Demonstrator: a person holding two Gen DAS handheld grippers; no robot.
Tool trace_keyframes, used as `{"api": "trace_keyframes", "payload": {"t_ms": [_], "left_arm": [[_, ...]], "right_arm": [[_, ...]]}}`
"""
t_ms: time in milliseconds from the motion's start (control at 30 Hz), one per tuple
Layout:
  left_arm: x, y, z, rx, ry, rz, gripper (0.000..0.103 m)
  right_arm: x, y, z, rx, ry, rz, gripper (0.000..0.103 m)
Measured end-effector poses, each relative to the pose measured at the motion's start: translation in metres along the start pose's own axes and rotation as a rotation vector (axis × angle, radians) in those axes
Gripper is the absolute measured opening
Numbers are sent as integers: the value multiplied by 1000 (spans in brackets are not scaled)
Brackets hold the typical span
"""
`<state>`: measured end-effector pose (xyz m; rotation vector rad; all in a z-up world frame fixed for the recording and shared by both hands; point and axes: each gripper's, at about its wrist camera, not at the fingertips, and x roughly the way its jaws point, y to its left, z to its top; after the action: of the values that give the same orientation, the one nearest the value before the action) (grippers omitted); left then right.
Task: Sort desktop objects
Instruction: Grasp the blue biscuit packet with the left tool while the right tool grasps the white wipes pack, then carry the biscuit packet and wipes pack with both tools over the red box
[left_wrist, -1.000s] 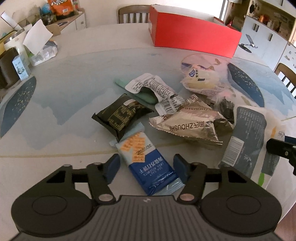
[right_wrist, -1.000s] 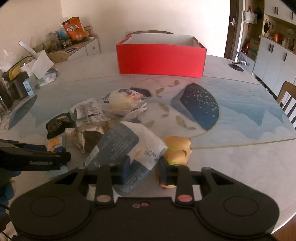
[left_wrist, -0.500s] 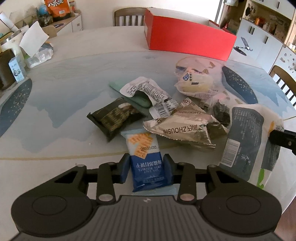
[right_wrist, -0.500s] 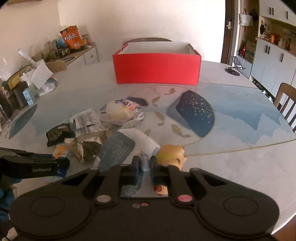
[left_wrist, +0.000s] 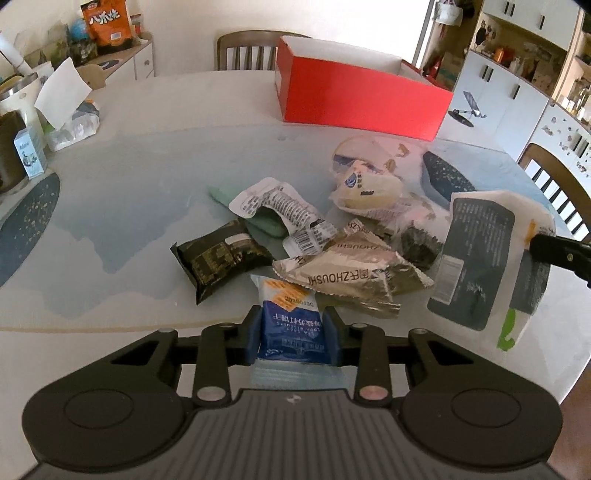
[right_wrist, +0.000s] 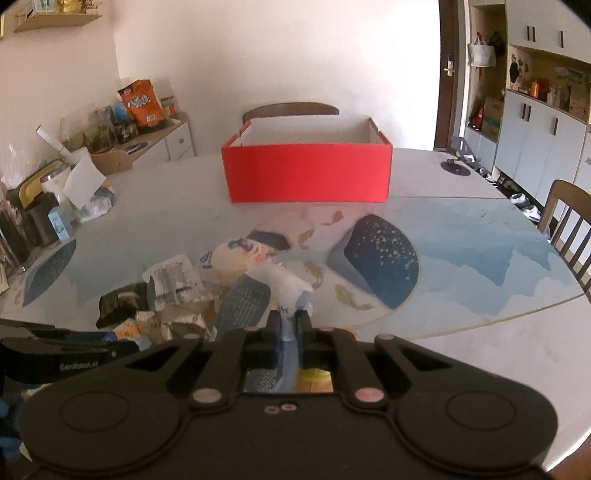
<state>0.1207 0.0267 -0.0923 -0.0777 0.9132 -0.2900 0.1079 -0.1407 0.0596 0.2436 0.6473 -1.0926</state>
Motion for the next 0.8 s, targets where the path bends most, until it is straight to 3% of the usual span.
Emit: {"api": "trace_keyframes", "payload": {"t_ms": [33, 800], "left_arm": [[-2, 0, 0, 57, 7, -74, 33], [-69, -11, 37, 114, -168, -237, 33]], "right_arm": [[-1, -1, 2, 2, -5, -1, 8], [-25, -6, 25, 70, -85, -77, 8]]}}
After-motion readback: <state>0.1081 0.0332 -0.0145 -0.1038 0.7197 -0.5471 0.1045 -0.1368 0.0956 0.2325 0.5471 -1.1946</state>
